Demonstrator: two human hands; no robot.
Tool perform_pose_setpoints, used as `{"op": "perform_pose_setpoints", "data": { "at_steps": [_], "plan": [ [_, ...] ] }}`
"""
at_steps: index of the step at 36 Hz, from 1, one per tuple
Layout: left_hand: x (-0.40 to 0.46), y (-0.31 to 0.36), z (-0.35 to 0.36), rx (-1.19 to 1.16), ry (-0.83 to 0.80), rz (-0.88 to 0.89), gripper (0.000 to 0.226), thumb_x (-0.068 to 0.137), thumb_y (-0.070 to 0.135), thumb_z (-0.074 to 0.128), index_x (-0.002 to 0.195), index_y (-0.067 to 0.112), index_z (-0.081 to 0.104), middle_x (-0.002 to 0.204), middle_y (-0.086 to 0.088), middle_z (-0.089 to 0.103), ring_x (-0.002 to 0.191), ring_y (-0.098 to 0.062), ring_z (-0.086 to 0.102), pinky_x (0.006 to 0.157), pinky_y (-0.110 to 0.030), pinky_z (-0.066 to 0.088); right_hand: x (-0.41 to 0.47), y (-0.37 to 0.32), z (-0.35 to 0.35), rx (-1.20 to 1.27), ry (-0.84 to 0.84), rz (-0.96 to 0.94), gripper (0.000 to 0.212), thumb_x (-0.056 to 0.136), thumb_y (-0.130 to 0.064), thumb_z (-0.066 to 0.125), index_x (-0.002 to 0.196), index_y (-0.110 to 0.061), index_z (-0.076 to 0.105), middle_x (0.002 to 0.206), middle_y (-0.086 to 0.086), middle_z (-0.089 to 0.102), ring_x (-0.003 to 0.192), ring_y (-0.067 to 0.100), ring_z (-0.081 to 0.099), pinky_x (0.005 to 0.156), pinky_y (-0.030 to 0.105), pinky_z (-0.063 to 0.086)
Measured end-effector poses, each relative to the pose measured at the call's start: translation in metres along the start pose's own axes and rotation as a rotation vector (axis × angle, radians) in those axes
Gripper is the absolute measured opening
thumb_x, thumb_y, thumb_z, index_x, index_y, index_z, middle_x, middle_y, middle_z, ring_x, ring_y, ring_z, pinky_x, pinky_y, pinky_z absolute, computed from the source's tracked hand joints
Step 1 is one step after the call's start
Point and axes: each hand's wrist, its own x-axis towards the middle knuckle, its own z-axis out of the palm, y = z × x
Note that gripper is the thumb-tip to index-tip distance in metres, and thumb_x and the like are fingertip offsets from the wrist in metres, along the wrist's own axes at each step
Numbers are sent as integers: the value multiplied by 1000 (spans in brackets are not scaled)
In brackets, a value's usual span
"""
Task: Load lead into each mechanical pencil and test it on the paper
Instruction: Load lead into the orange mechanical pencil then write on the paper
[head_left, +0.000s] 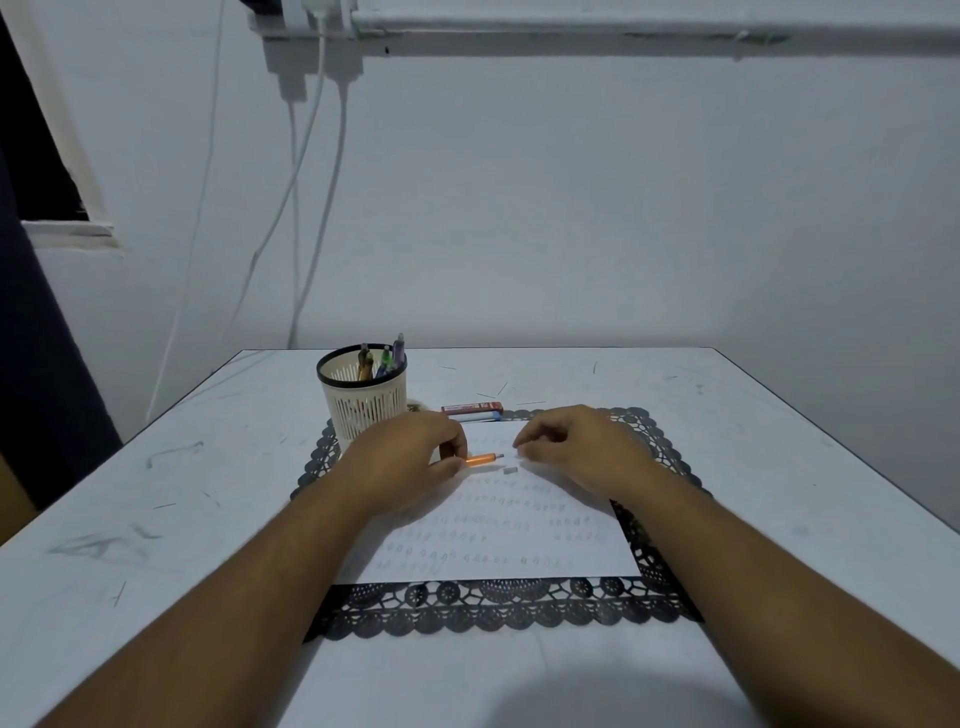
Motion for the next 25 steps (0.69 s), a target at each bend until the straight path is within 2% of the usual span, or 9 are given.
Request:
{"op": "perform_pose_setpoints", "data": {
  "at_steps": [3,7,11,14,20,23,25],
  "plan": [
    [1,1,1,-8,-2,23,8,96,40,65,90,44,61,92,25,61,88,3,55,75,-26,50,-4,-5,8,61,-66,-20,7,92,-26,79,86,-30,80,77,-11,71,67,2,58,65,23,43],
    [3,1,0,-12,-6,45,10,96,40,66,89,44,59,91,26,59,87,5,54,73,-25,48,-4,-8,9,66,-77,-30,10,93,-24,77,84,-27,79,70,-13,66,62,2,54,57,19,41],
    [3,0,2,-11,-9,44,2,96,39,65,94,40,65,92,25,60,85,6,53,69,-22,43,-3,-5,9,58,-67,-23,11,93,-25,77,82,-28,79,67,-13,64,60,2,51,55,19,38],
    [2,0,3,-19,-13,46,5,97,38,65,93,41,63,92,25,60,85,6,53,68,-21,40,-3,-5,8,41,-56,-25,12,93,-24,77,82,-27,79,66,-15,64,57,-3,50,55,15,37],
    [1,-1,1,-23,-22,29,7,97,39,65,92,44,62,94,25,60,88,4,55,70,-21,43,1,-4,1,-41,-52,-13,10,92,-24,77,83,-27,79,69,-18,68,64,-2,57,68,27,45],
    [1,-1,-1,-28,-24,26,9,97,39,65,91,44,61,94,25,61,88,5,55,72,-20,44,-1,-4,-5,-44,-79,0,8,89,-19,79,83,-24,79,71,-17,70,64,-5,59,67,25,47],
    [1,-2,-2,-17,-23,28,10,97,39,66,91,44,60,93,25,61,87,6,55,70,-18,42,-3,-4,-4,-13,-95,18,7,86,-18,82,83,-24,79,75,-11,73,69,0,64,67,30,53]
  ]
}}
